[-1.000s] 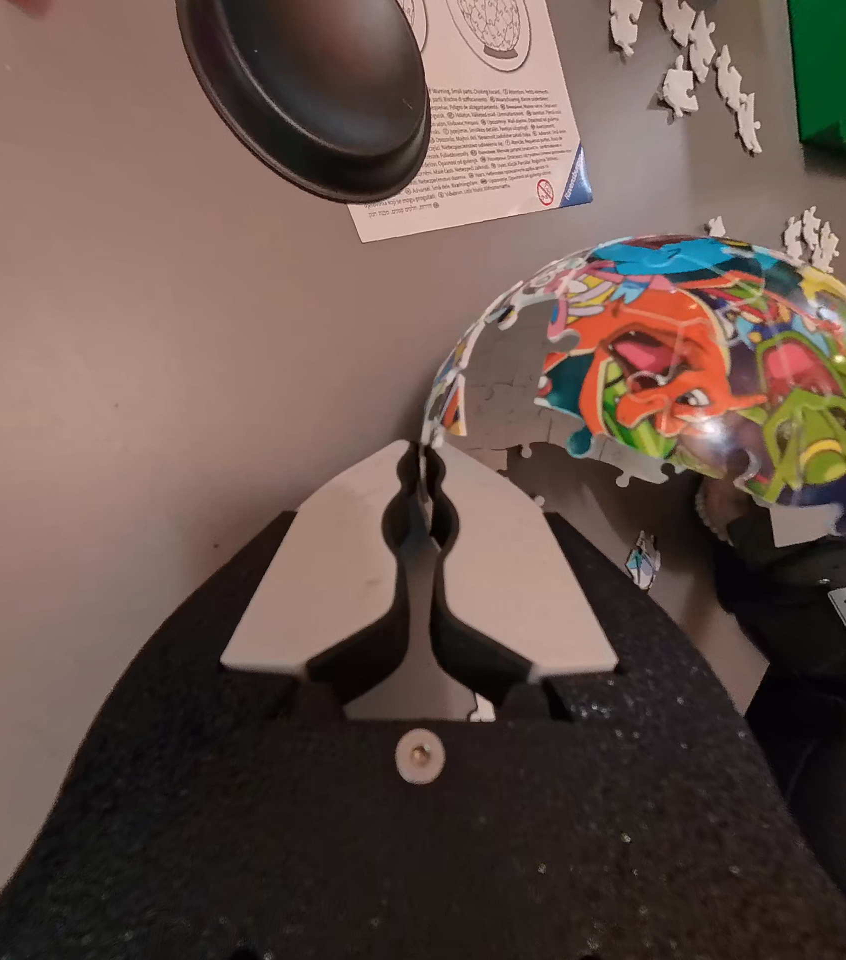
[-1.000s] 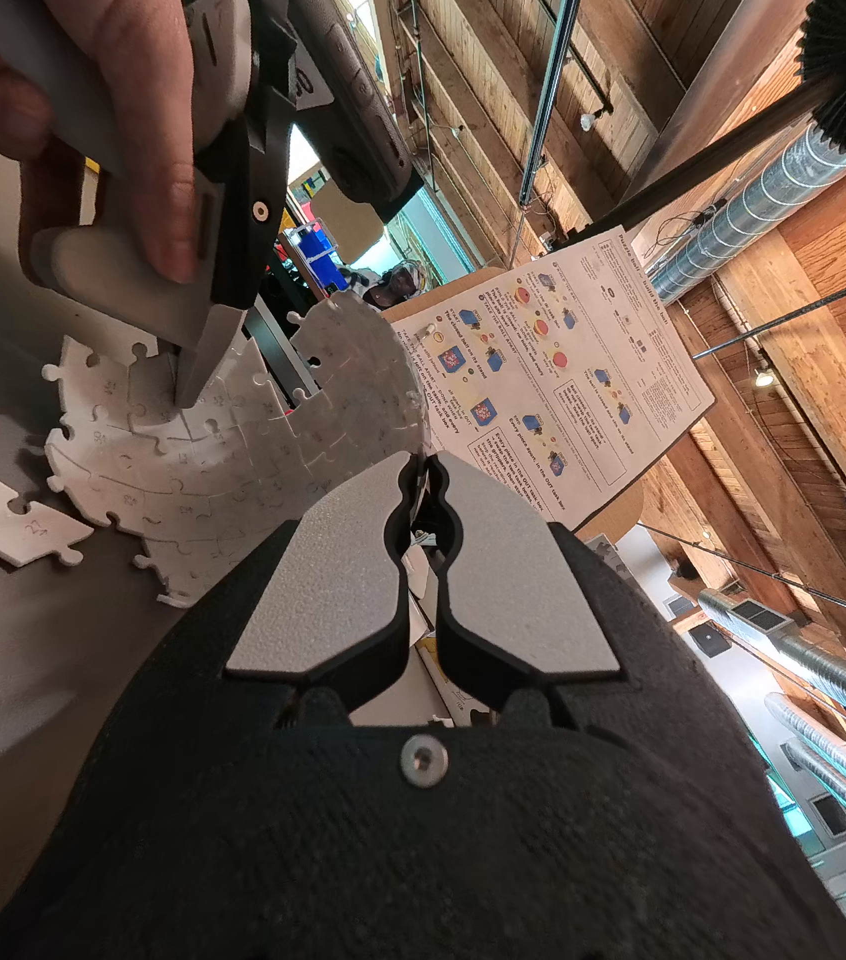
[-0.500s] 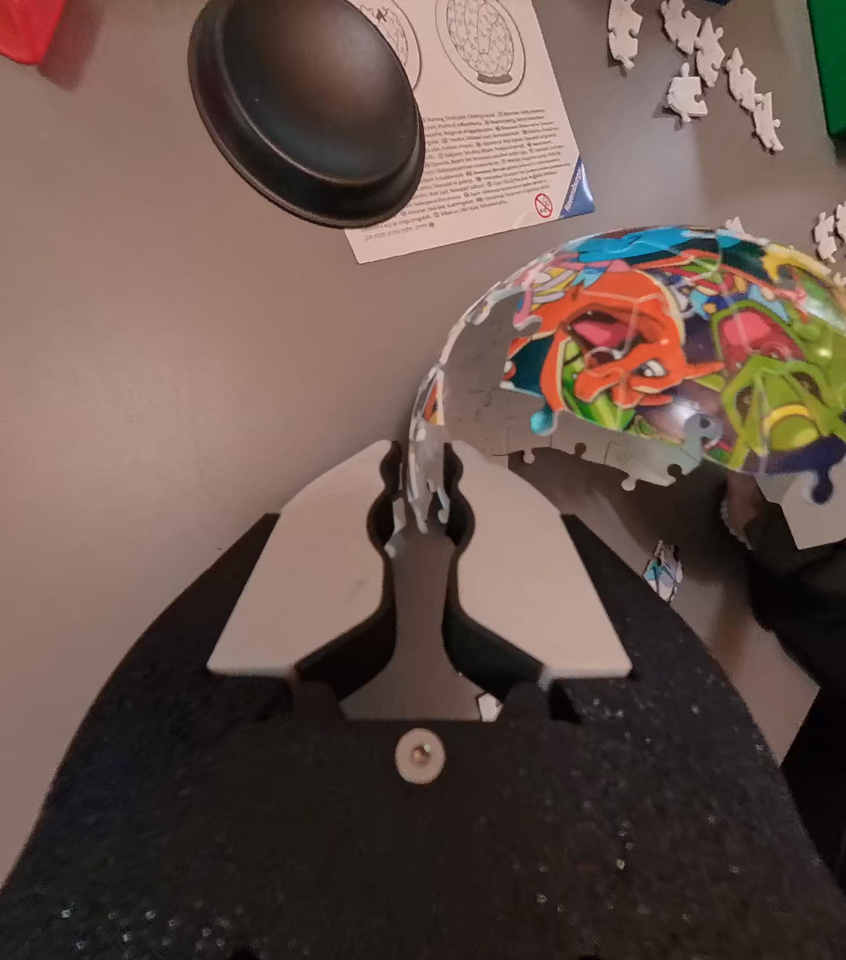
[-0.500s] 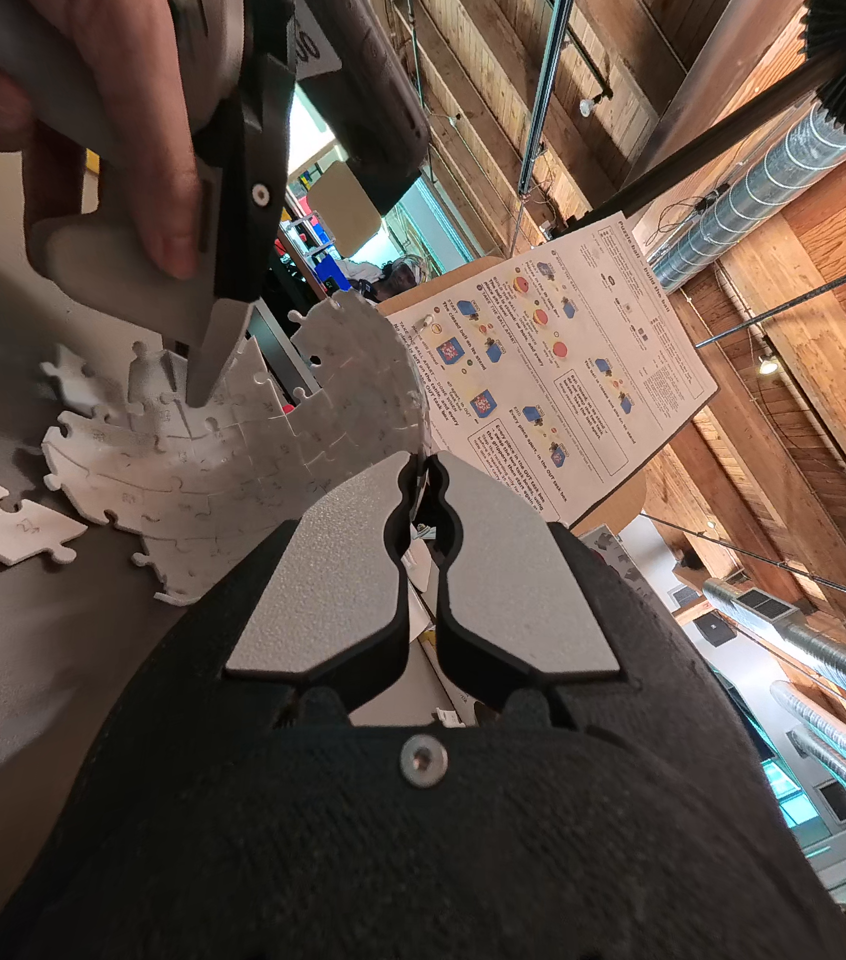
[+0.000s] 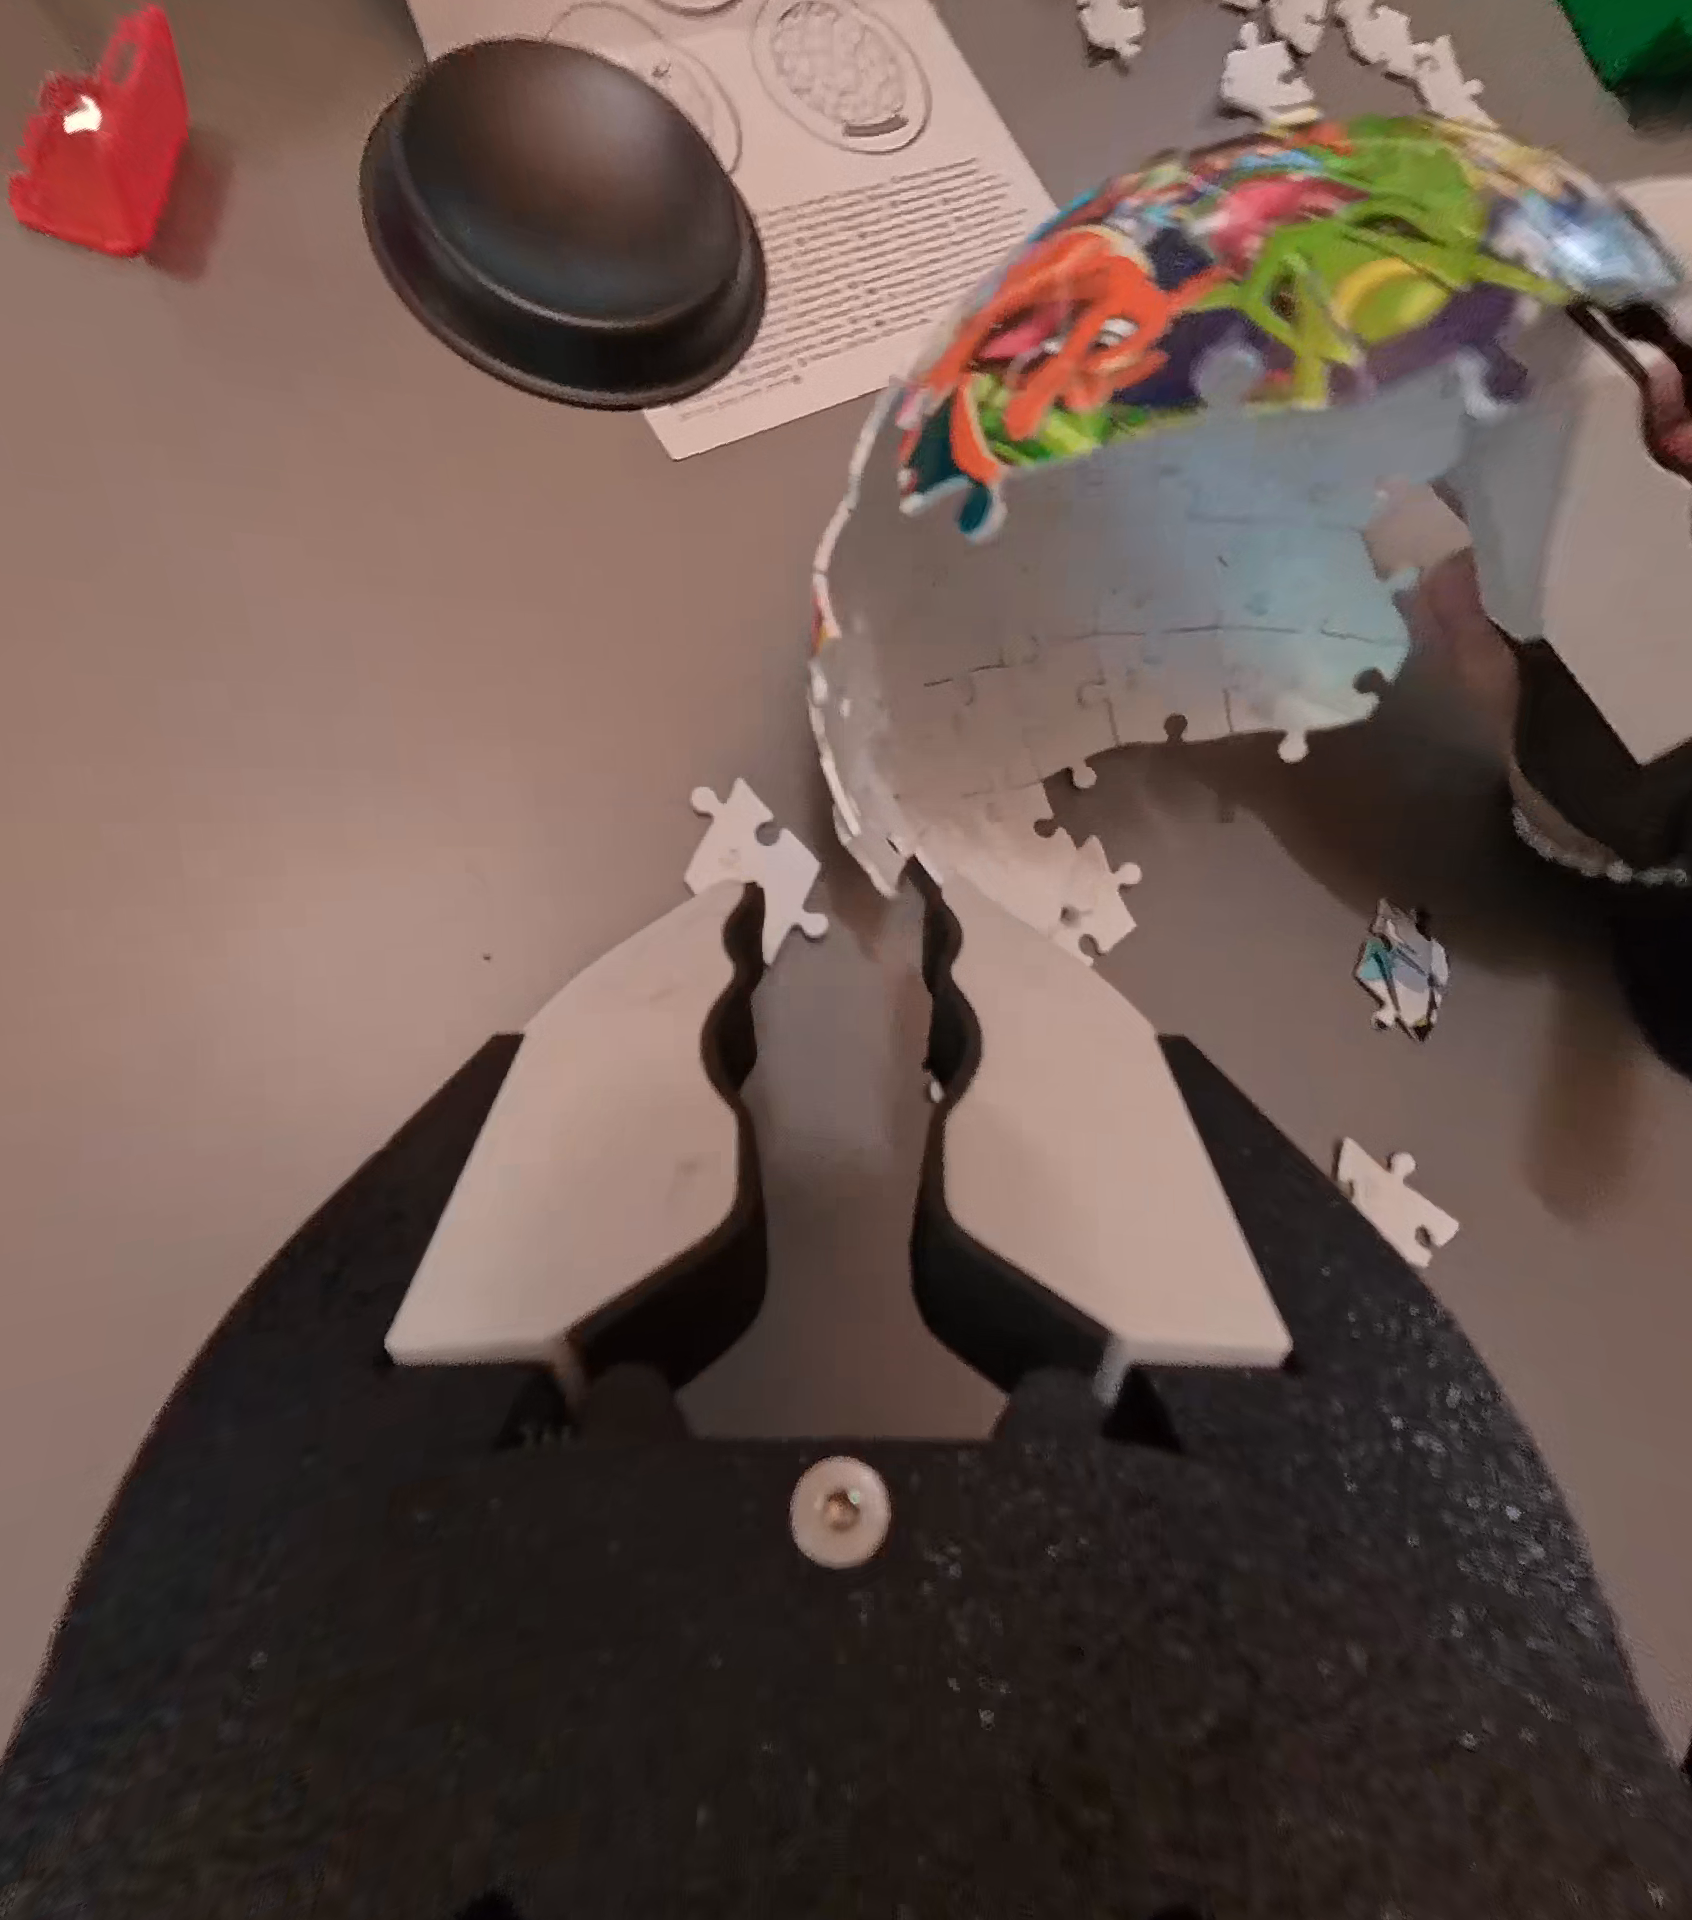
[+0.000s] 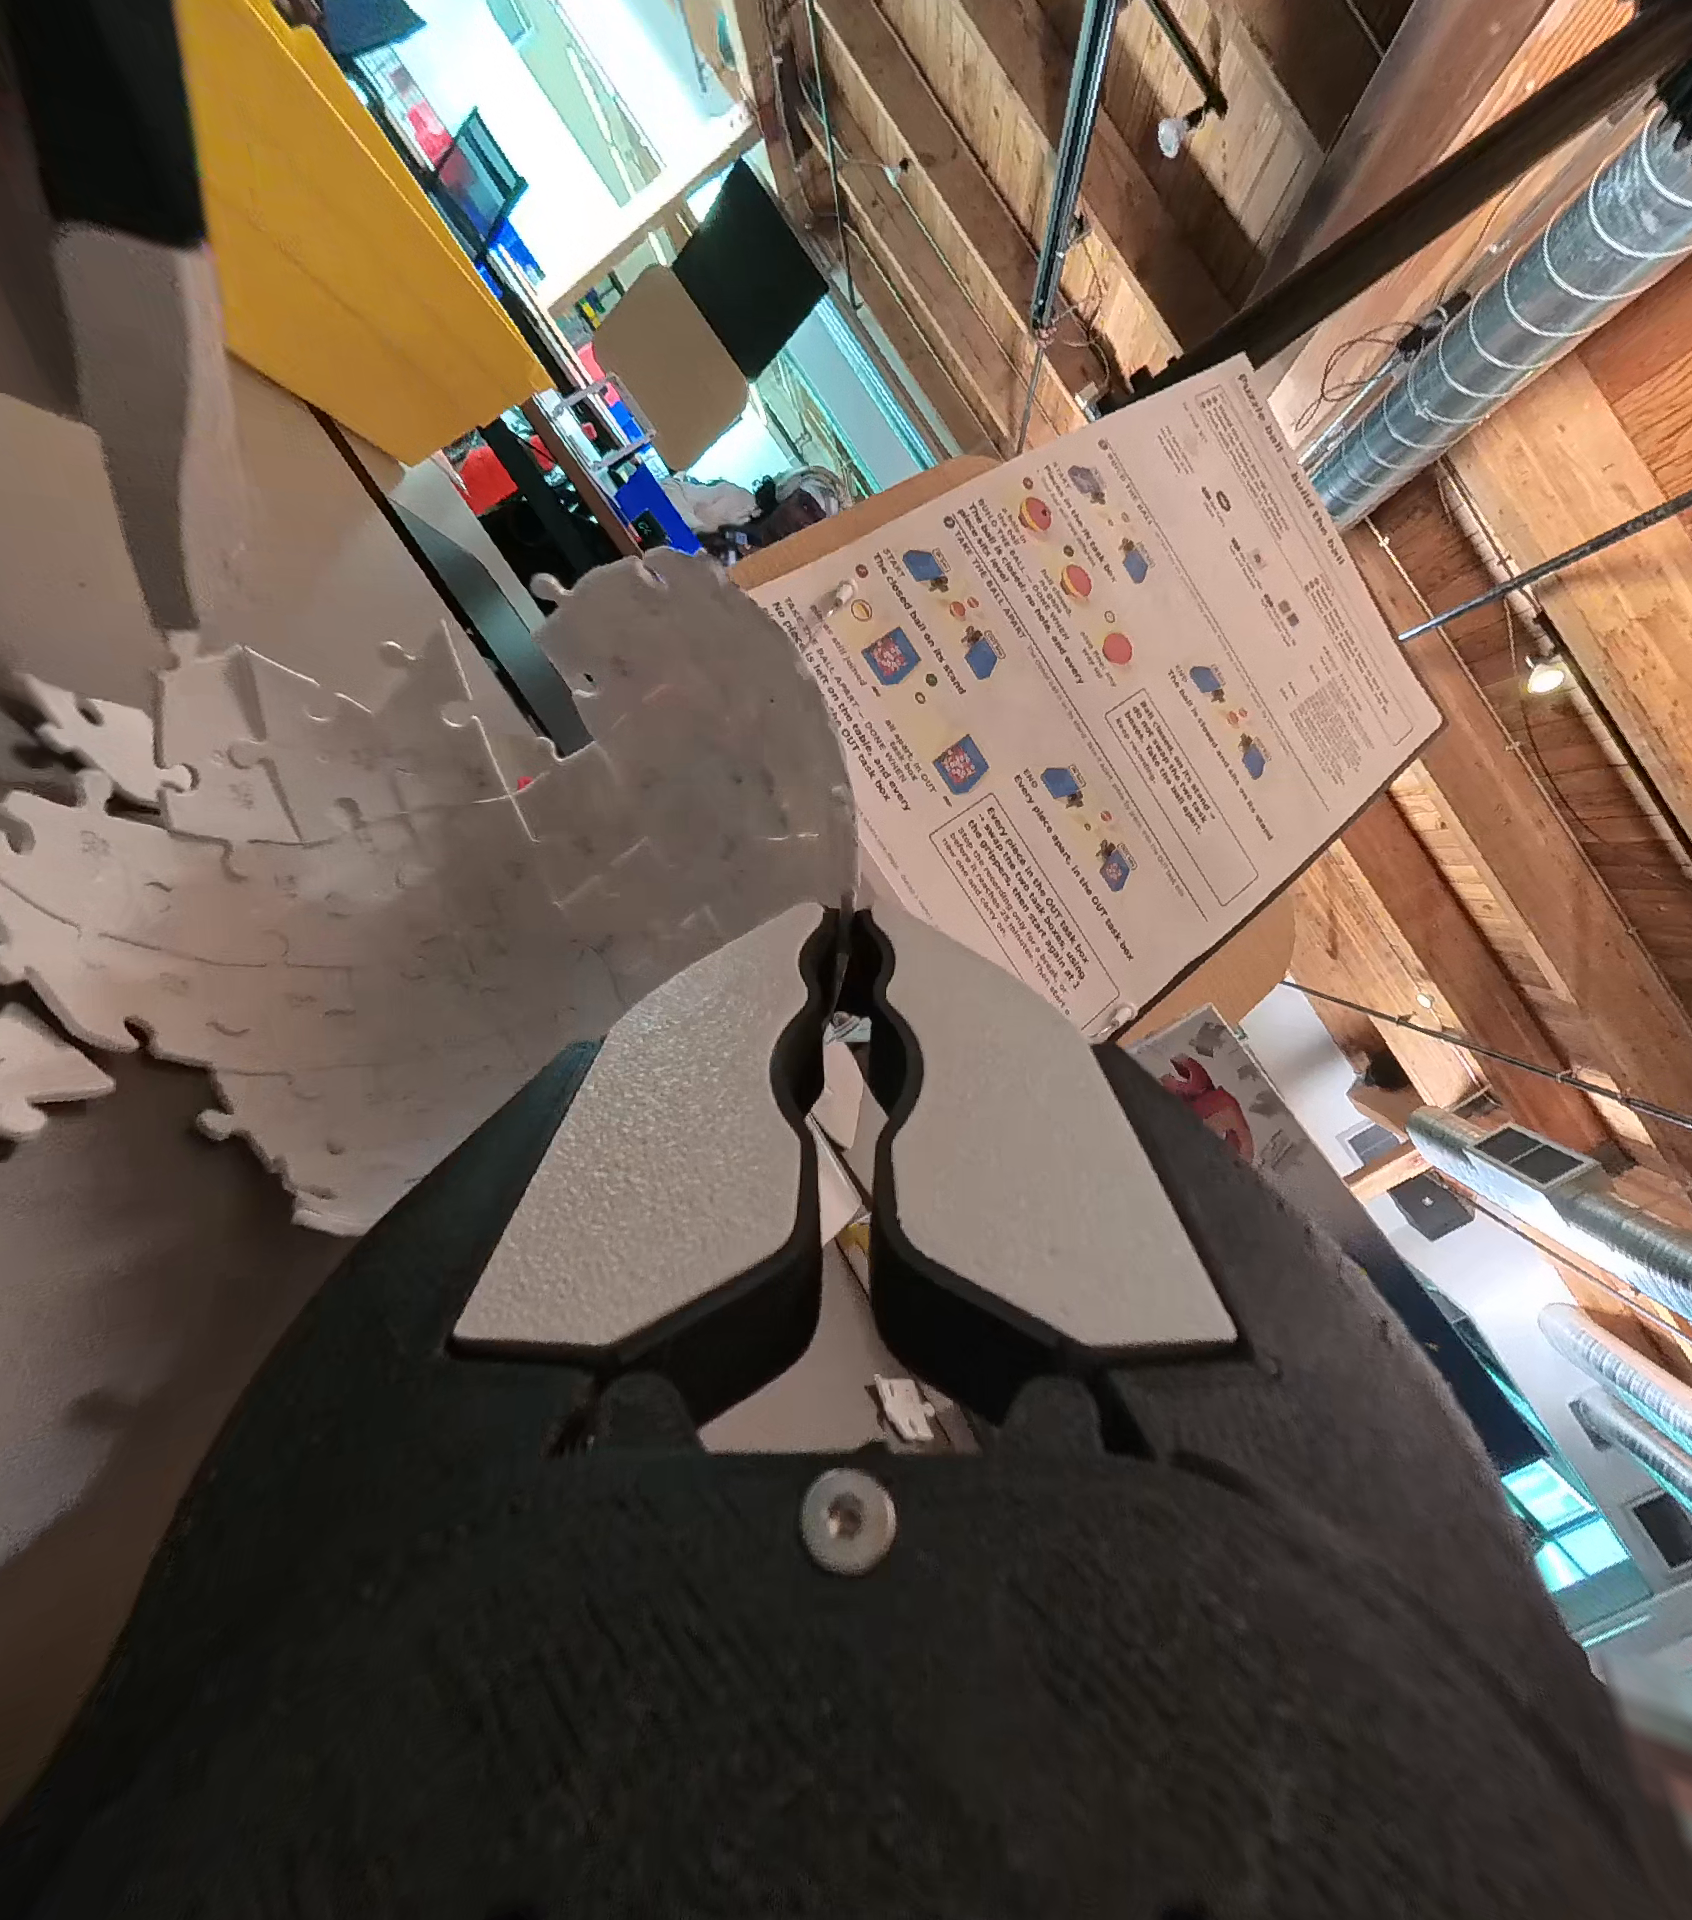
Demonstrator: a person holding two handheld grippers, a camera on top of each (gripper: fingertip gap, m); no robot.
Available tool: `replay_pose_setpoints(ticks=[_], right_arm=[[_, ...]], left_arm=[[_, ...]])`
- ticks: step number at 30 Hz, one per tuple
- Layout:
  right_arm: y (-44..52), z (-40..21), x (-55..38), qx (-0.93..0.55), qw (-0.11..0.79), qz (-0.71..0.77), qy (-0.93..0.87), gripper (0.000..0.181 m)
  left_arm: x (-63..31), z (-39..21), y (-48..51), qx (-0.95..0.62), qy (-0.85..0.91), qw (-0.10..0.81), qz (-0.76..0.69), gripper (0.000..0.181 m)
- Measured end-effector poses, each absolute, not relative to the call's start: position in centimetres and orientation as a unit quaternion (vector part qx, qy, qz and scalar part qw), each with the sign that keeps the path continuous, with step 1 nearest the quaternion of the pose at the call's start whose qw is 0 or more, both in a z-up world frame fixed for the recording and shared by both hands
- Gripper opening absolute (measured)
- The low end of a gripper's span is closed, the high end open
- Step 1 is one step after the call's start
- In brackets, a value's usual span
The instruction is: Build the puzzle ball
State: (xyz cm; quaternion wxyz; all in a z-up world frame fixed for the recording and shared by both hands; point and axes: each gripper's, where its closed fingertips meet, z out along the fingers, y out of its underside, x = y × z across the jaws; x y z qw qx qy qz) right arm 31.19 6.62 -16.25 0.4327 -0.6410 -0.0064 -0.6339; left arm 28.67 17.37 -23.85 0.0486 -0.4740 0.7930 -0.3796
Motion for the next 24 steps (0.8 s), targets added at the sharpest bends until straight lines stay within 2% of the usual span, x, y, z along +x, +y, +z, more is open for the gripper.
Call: replay_pose_setpoints(ticks=[4,14,19,21,24], right_arm=[[6.6,-16.3,31.2,-0.64,0.428,-0.638,-0.007,0.003],[6.9,-16.1,30.9,-0.636,0.42,-0.647,-0.021,0.003],[6.9,-16.0,30.8,-0.635,0.42,-0.648,-0.024,0.003],[6.9,-16.0,30.8,-0.635,0.42,-0.648,-0.024,0.003],[6.9,-16.0,30.7,-0.635,0.422,-0.647,-0.025,0.003]], left_arm=[[26.6,-23.8,17.5,-0.457,0.802,0.06,-0.38,0.03],[22.9,-27.4,16.6,-0.411,0.874,0.055,-0.255,0.031],[23.3,-27.6,16.3,-0.432,0.869,0.068,-0.233,0.022],[22.8,-27.6,16.0,-0.426,0.872,0.053,-0.234,0.008],[22.3,-27.6,16.2,-0.395,0.887,0.066,-0.229,0.0]])
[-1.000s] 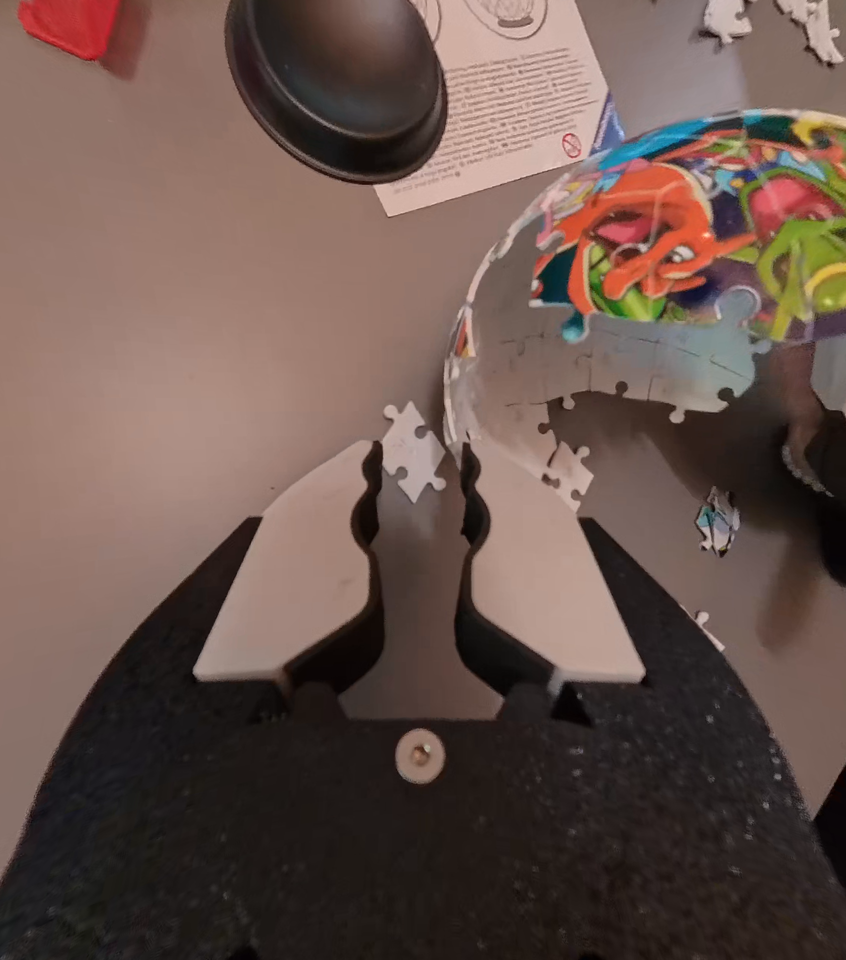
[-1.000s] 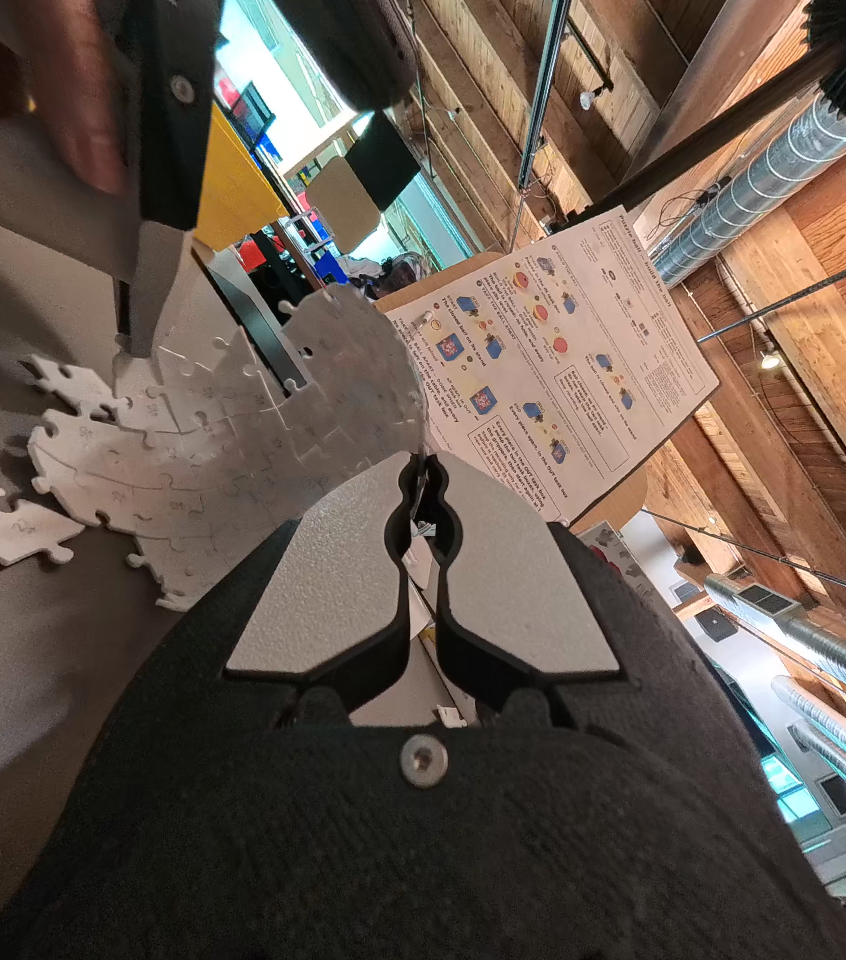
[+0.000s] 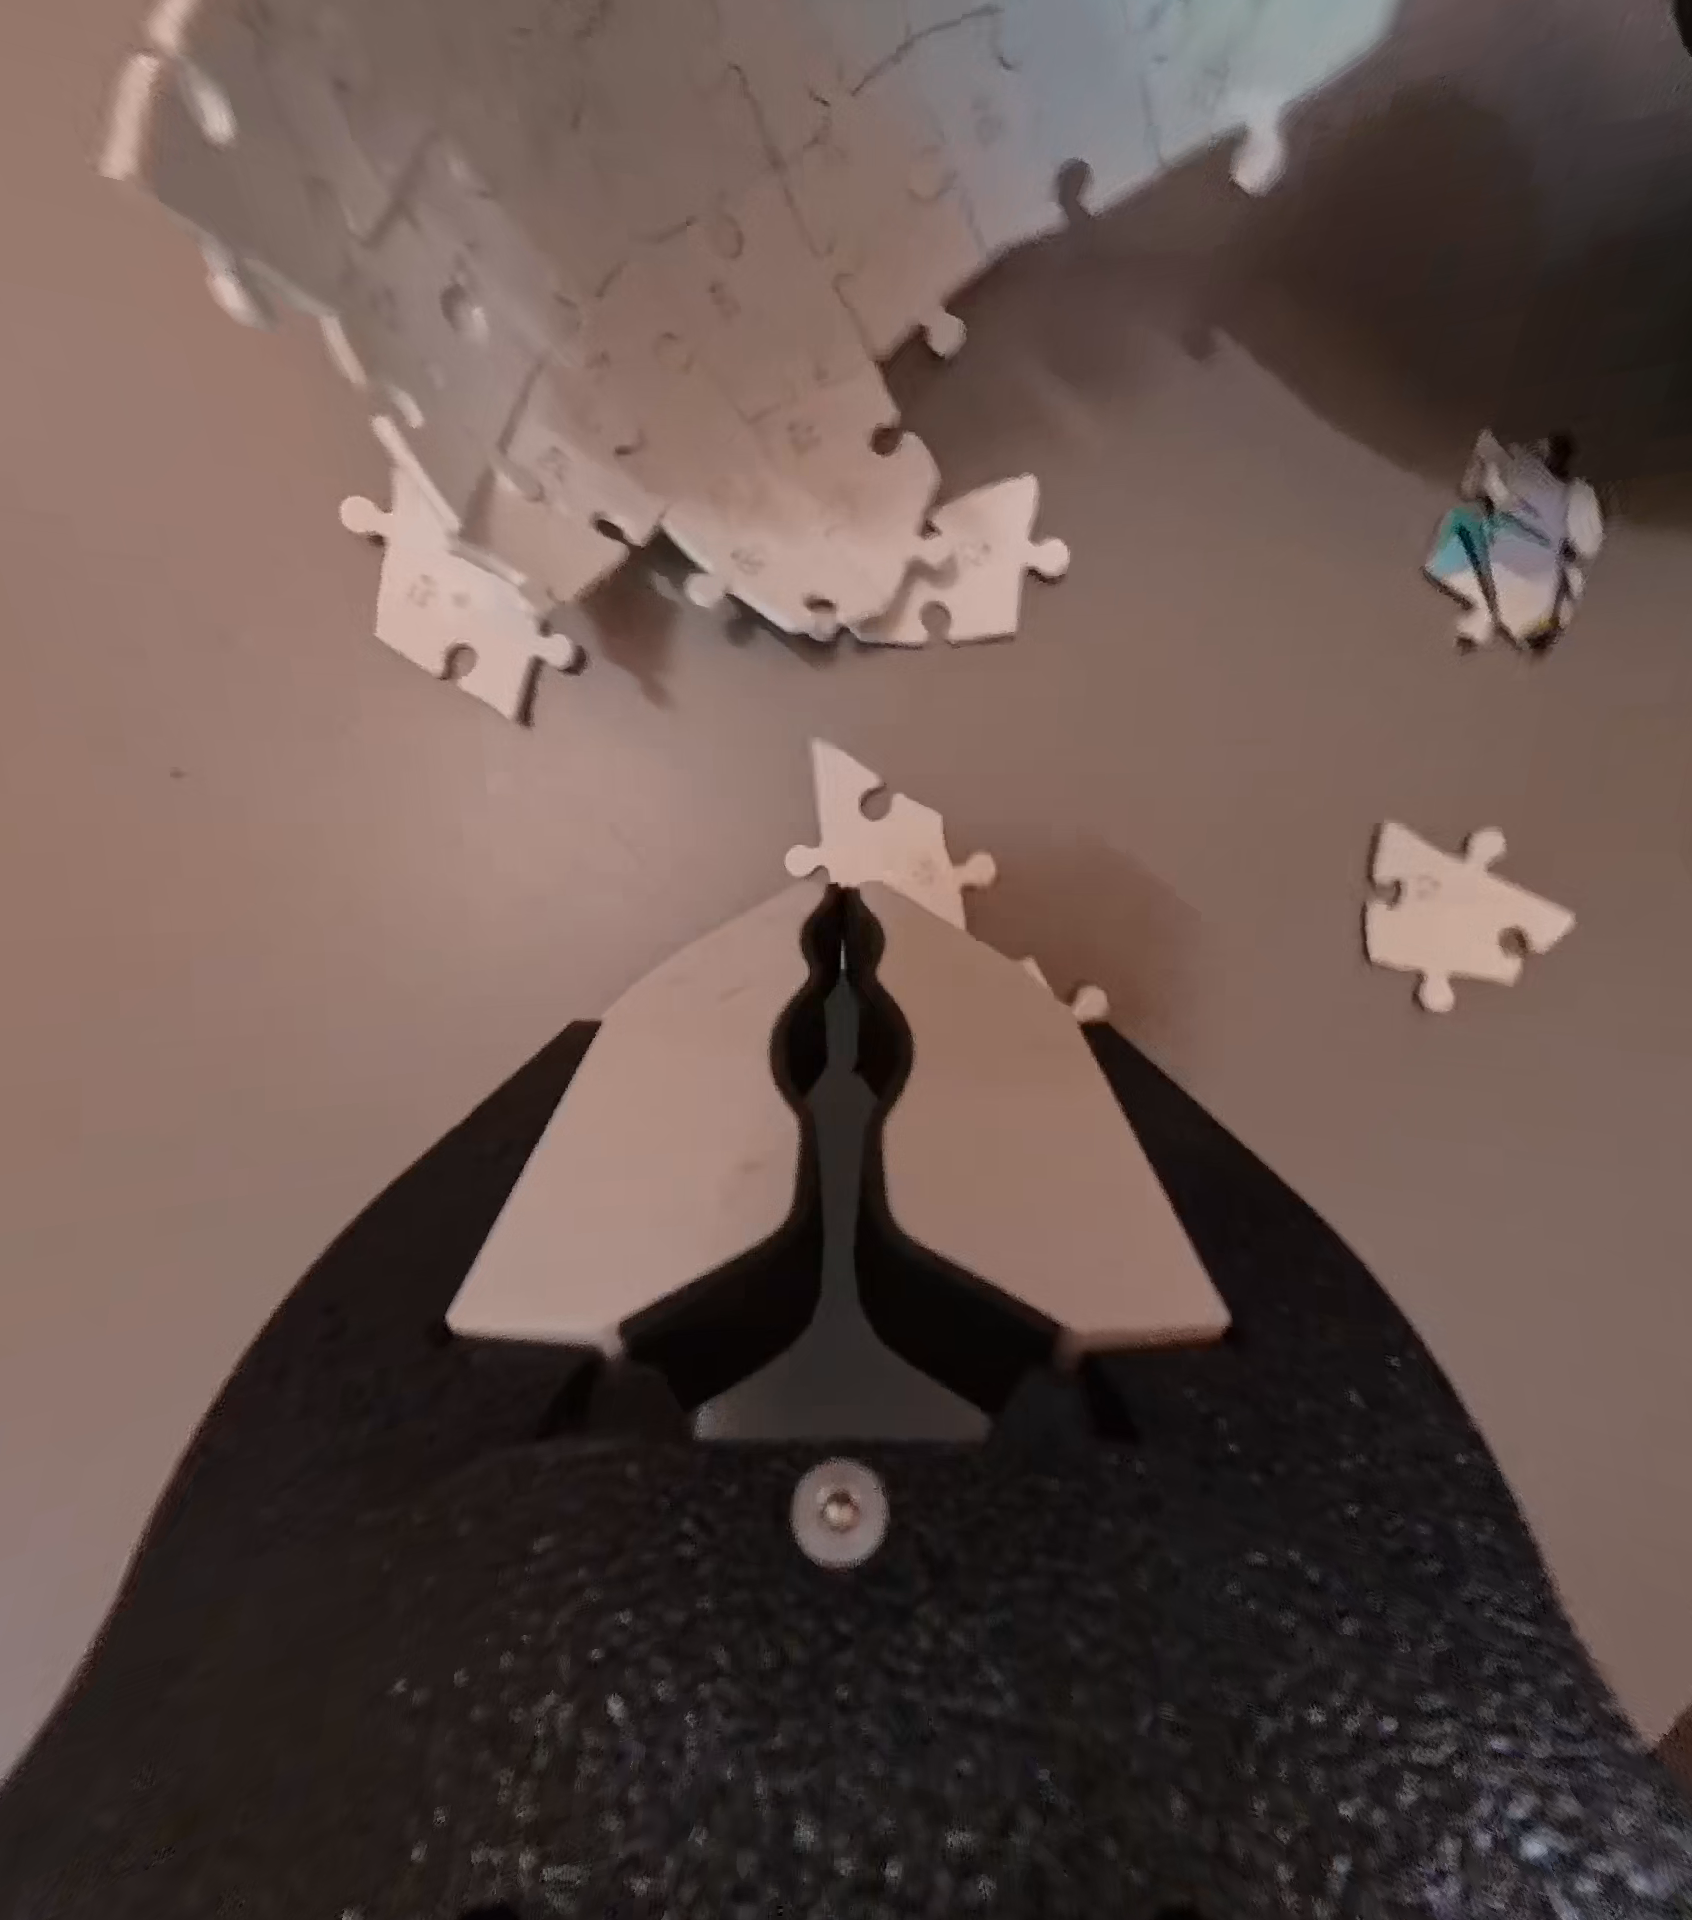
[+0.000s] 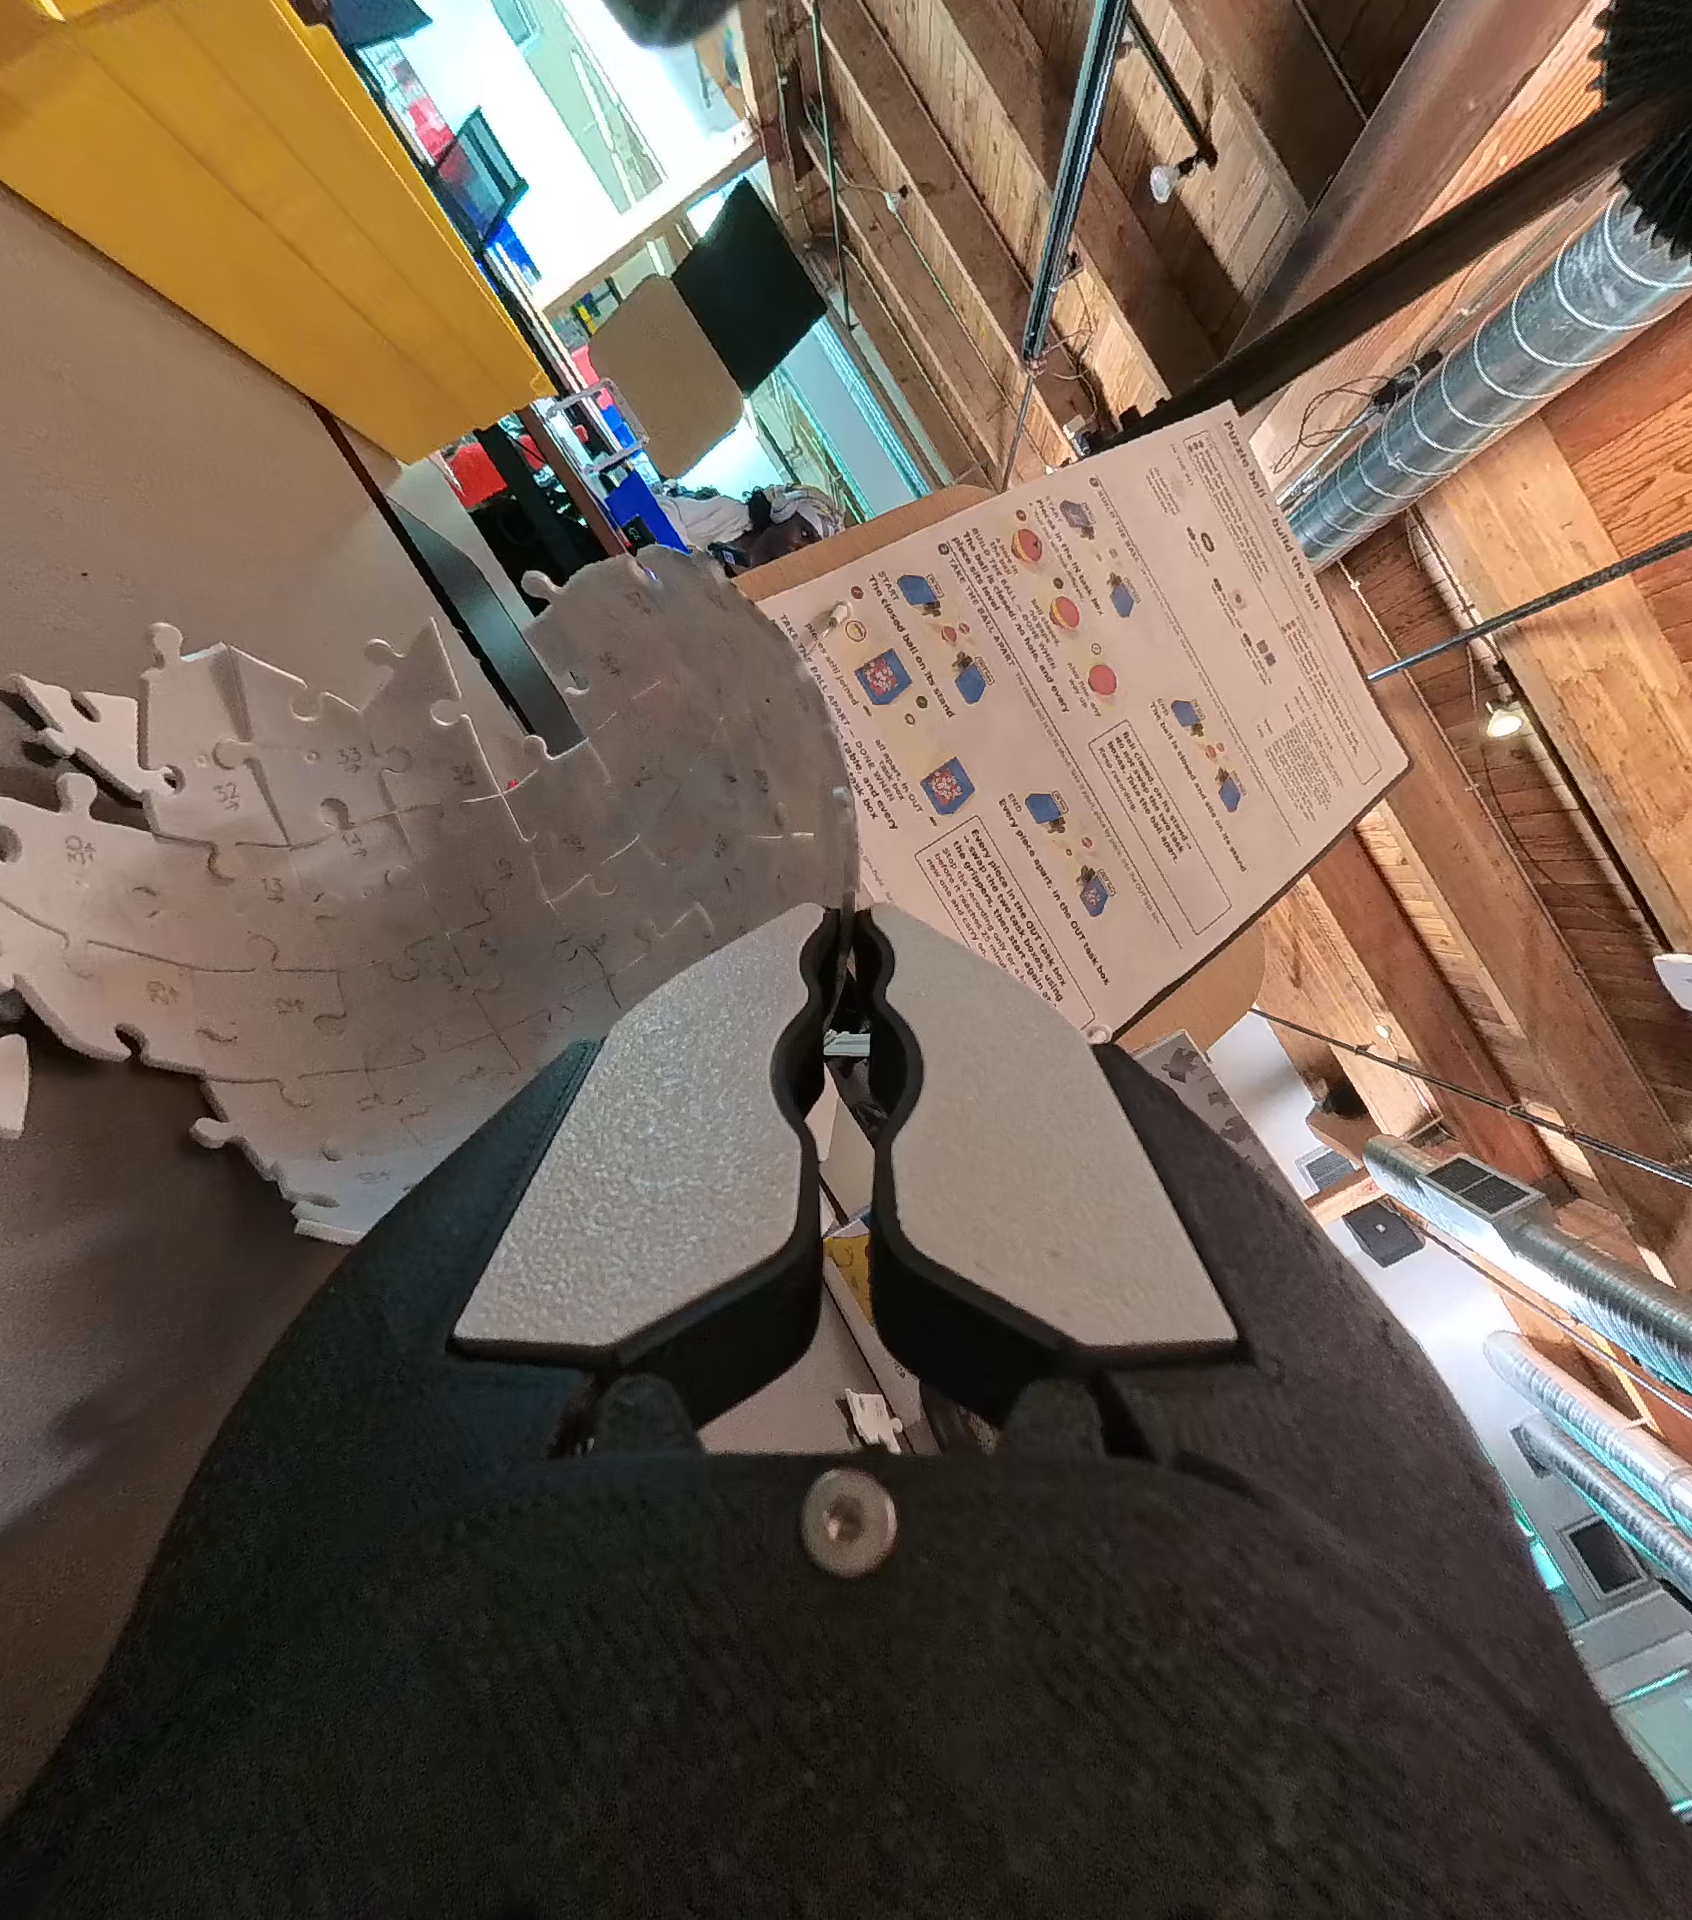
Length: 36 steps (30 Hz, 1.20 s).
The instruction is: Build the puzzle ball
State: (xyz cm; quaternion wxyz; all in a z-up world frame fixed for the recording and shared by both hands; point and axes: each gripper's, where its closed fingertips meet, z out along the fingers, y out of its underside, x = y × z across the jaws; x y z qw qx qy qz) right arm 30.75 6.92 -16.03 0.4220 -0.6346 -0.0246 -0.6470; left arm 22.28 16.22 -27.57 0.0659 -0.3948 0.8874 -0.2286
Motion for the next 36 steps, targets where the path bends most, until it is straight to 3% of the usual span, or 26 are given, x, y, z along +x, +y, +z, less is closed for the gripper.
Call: replay_pose_setpoints(ticks=[5,10,14,30,36], right_arm=[[7.0,-16.0,30.8,-0.635,0.426,-0.644,-0.022,0.003],[6.9,-16.1,30.9,-0.637,0.426,-0.643,-0.019,0.003],[6.8,-16.2,31.0,-0.638,0.426,-0.641,-0.015,0.003],[6.6,-16.3,31.3,-0.642,0.431,-0.634,-0.005,0.003],[6.6,-16.3,31.3,-0.642,0.43,-0.635,-0.006,0.003]], left_arm=[[21.6,-27.1,16.8,-0.361,0.902,0.083,-0.222,0.0],[22.6,-23.0,10.5,-0.3,0.866,0.139,-0.374,0.007],[24.3,-24.0,9.2,-0.29,0.867,0.216,-0.344,0.003],[23.9,-27.6,10.1,-0.305,0.884,0.245,-0.254,0.0],[21.3,-27.6,10.5,-0.341,0.879,0.181,-0.281,0.0]])
